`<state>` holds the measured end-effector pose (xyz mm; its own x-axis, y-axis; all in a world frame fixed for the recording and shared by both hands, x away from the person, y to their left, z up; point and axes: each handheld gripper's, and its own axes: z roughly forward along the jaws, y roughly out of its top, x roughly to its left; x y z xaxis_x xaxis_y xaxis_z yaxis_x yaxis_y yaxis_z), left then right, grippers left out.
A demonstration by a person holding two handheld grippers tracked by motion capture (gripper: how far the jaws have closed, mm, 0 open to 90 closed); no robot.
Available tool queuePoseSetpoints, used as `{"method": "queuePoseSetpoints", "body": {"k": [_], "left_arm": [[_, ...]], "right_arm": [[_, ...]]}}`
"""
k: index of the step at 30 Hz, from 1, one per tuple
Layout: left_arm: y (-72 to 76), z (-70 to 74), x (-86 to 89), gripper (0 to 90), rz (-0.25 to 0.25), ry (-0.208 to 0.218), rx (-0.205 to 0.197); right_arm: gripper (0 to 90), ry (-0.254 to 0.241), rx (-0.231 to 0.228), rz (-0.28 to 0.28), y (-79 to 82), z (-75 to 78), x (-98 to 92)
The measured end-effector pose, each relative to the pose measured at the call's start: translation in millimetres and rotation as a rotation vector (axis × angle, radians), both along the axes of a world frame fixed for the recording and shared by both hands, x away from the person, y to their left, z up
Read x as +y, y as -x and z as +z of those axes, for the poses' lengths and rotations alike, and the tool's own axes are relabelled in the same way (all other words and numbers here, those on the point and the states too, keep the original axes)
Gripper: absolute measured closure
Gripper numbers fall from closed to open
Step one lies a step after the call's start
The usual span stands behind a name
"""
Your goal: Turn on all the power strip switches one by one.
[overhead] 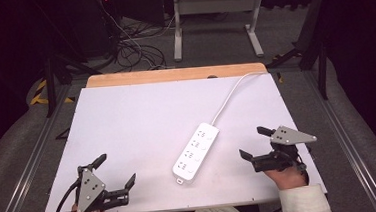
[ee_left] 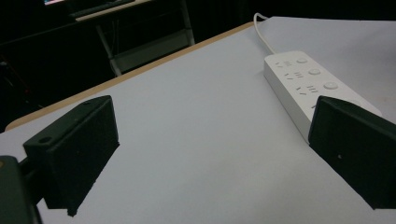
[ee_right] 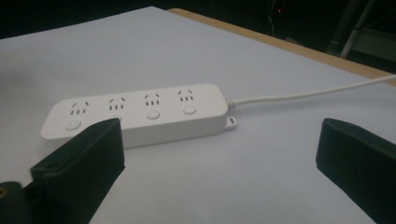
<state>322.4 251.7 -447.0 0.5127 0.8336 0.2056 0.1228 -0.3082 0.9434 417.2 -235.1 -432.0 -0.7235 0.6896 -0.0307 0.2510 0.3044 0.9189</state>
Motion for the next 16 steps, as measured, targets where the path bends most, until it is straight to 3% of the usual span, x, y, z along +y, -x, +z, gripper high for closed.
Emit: {"method": "queuePoseSetpoints", "body": {"k": [3,7,12,16], "left_arm": [[-0.6,0.2,0.5,1.9,0.005,0.002,0.003],[-2.1,0.1,1.3,2.2,0.009,-0.007,0.009],[-4.2,-0.2,2.9,3.0,0.006,-0.011,0.02],[-6.6,-0.6,4.5,3.1,0.008,-0.025,0.034]], "right_arm": [[0.0,-0.007,0.035,-0.008,2.8,-10.3,-6.0],[0.0,0.0,0.097,0.034,6.4,-24.6,-13.1],[0.0,0.004,0.13,0.034,14.7,-40.7,-20.2],[0.0,-0.012,0.085,0.022,17.5,-36.1,-20.1]]}}
